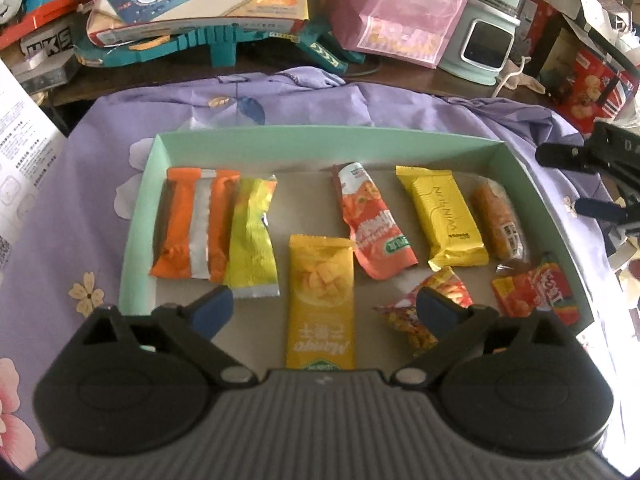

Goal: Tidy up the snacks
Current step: 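Move both tools down to the loose snacks in front of the tray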

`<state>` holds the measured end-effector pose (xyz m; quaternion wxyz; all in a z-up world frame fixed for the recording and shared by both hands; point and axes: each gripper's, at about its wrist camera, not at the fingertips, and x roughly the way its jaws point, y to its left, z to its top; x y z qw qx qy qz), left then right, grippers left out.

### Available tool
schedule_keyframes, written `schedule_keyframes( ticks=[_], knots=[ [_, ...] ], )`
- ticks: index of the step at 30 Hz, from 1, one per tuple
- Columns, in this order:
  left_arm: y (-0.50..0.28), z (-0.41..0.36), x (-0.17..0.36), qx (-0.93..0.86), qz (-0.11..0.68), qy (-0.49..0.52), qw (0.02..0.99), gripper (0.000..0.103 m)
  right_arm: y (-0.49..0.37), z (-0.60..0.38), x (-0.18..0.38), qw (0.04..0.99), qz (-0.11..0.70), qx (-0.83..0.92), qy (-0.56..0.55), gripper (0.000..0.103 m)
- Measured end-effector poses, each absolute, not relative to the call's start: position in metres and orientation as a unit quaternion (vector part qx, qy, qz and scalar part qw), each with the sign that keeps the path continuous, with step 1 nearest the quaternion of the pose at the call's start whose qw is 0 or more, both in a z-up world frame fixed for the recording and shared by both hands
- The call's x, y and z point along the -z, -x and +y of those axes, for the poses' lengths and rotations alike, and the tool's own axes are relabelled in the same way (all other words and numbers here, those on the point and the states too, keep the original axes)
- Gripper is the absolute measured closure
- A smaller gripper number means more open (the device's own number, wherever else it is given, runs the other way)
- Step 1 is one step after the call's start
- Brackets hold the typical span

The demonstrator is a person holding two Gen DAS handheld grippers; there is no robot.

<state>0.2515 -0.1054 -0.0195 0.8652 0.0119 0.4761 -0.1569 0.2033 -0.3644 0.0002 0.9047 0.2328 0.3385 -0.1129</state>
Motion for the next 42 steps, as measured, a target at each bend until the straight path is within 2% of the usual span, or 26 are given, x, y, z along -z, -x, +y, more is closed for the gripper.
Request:
schedule_keyframes(
  ticks=[10,21,35,42],
  knots=[
    [-0.216,-0.091,-0.001,0.155,0.464,-0.013,0.872,0.000,-0.161,-0.346,-0.011,0.901,0.358,0.094,-0.224,0.000],
    [-0.160,-0.045,0.002,0.111,0.478,0.004,0.871,0.000,-0.093,-0.323,-0.011,0.897,0.370,0.079,-0.229,0.000],
    [-0.110,-0.046,0.029,0.115,0.503,-0.009,0.856,0.000,-0.025,-0.285,0.043,0.877,0.420,0.013,-0.233,0.000],
    [-0.109,-0.043,0.037,0.108,0.512,-0.009,0.852,0.000,-0.029,-0.268,0.059,0.876,0.441,0.001,-0.197,0.016]
  ],
)
